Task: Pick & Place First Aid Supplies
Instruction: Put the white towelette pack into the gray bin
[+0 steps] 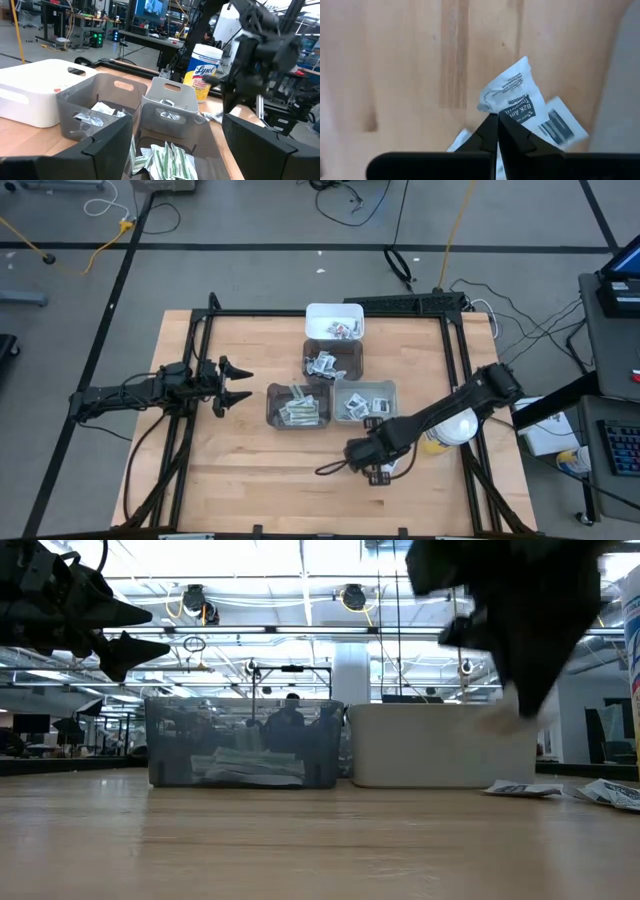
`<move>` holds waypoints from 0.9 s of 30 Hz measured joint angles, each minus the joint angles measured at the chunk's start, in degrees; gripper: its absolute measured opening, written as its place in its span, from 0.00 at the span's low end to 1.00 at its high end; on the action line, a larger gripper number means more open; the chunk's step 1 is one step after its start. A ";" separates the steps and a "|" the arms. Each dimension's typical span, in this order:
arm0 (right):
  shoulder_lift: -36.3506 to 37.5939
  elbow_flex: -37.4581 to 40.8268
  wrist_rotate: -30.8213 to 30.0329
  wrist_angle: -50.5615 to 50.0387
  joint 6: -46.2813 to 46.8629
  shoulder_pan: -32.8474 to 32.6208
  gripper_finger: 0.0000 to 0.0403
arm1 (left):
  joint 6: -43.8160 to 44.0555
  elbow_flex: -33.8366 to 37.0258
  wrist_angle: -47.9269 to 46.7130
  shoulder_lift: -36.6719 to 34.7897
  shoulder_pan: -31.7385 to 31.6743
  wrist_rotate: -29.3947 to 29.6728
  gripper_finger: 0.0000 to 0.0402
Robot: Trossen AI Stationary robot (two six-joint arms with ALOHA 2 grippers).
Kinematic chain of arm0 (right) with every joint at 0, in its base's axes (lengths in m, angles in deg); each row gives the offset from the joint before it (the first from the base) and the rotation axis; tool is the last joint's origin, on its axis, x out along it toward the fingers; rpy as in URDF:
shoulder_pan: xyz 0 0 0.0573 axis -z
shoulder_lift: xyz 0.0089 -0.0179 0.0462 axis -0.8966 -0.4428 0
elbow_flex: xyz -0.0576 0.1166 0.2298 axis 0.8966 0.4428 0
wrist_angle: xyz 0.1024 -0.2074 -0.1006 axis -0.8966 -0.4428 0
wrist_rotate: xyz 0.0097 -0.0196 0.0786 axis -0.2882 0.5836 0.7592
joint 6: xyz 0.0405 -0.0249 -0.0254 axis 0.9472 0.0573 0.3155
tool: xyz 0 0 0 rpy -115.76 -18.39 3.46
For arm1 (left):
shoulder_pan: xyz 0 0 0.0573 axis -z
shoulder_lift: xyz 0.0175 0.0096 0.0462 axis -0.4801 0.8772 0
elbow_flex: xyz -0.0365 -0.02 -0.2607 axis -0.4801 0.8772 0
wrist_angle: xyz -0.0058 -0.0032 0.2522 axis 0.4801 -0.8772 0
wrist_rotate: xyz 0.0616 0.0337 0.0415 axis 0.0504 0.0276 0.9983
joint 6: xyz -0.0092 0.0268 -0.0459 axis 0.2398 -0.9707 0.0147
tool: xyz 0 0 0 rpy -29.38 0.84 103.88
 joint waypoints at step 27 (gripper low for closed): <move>7.86 -6.73 -0.13 -14.70 -6.67 15.13 0.00 | -0.01 -0.01 0.00 -0.02 0.00 0.02 0.77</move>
